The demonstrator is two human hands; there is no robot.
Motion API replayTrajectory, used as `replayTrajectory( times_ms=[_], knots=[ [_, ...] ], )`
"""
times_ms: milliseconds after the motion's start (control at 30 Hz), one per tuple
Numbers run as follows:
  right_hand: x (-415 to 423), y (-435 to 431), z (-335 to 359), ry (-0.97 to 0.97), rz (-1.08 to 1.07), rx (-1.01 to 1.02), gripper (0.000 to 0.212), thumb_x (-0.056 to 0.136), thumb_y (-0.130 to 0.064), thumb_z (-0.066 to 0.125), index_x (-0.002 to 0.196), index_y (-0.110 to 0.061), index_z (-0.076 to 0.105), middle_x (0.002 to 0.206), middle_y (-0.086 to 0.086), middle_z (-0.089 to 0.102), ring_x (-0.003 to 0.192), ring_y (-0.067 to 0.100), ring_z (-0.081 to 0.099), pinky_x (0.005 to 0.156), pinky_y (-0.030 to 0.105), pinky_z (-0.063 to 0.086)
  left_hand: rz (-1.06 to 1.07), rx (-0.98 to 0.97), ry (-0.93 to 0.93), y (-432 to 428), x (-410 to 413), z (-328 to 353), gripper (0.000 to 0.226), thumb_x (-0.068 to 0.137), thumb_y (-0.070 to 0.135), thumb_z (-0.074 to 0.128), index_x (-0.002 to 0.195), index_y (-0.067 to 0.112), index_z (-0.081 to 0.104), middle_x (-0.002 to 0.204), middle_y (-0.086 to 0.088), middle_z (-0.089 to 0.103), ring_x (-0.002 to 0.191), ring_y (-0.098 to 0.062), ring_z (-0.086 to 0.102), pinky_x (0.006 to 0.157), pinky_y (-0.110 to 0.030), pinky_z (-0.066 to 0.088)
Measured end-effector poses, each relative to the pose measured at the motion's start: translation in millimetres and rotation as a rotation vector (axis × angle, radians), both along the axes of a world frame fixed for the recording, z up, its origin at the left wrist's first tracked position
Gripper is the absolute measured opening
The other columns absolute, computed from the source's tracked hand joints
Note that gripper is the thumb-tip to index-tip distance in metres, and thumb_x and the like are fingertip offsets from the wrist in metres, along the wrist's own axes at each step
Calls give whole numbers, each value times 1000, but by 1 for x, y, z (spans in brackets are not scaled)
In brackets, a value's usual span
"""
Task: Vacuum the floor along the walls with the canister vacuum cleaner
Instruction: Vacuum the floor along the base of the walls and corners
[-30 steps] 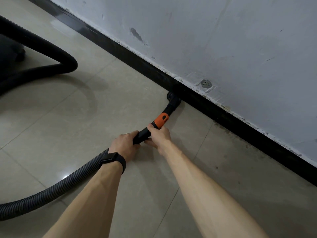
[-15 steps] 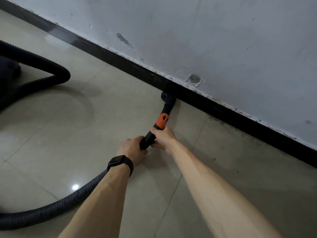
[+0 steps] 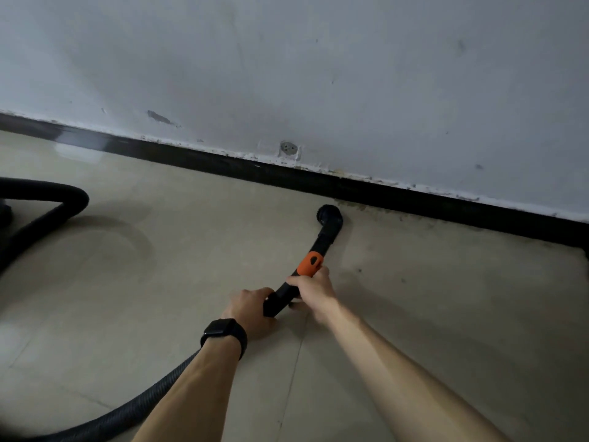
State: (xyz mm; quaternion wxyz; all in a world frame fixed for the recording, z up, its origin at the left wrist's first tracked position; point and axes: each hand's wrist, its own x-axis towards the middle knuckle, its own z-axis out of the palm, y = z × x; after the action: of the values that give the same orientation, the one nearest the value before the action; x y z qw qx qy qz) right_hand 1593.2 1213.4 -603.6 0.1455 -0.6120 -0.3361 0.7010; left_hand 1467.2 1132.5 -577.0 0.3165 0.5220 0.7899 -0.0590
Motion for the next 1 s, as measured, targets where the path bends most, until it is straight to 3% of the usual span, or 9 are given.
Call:
replayTrajectory(
  times_ms=[200, 333, 500, 767, 867, 1000],
  knots=[
    [8, -15, 2, -98, -49, -18, 55, 94, -12, 65, 138, -15, 32, 116, 10, 60, 99, 31, 68, 78, 50, 64, 90, -36, -20, -13, 31, 10, 39, 86, 26, 69, 123, 31, 58, 102, 2, 68, 89, -18, 64, 80, -31, 55],
    [11, -10, 8, -180, -22, 2, 51, 97, -12, 59, 140, -12, 32, 118, 13, 59, 100, 33, 67, 86, 49, 62, 181, 11, -24, -15, 48, 9, 33, 92, 21, 59, 125, 29, 56, 104, -2, 67, 84, -19, 60, 72, -30, 50],
    [21, 6, 8, -174, -74, 17, 56, 96, -15, 60, 144, -12, 32, 115, 12, 58, 104, 36, 67, 88, 51, 61, 173, -1, -26, 10, 58, 12, 31, 95, 22, 53, 126, 24, 57, 109, -8, 67, 97, -28, 65, 80, -34, 53],
    [38, 24, -5, -69, -87, 70, 44, 98, -23, 66, 136, -20, 44, 110, 4, 62, 94, 24, 66, 78, 47, 65, 66, -25, -38, 31, 57, 6, 38, 92, 22, 54, 129, 26, 55, 112, -9, 68, 102, -31, 64, 86, -38, 54],
    [36, 30, -9, -88, -70, 104, 39, 98, -24, 65, 132, -20, 46, 112, 5, 63, 88, 19, 65, 60, 32, 60, 67, 16, -30, 33, 57, 0, 37, 93, 20, 54, 130, 25, 54, 110, -8, 68, 99, -29, 64, 82, -36, 54],
    [26, 31, -17, -158, -51, 145, 40, 98, -28, 65, 132, -20, 45, 103, -1, 62, 79, 12, 60, 68, 35, 59, 79, 23, -26, 33, 52, -4, 35, 92, 22, 57, 127, 25, 54, 107, -5, 67, 95, -26, 64, 81, -38, 55]
  ],
)
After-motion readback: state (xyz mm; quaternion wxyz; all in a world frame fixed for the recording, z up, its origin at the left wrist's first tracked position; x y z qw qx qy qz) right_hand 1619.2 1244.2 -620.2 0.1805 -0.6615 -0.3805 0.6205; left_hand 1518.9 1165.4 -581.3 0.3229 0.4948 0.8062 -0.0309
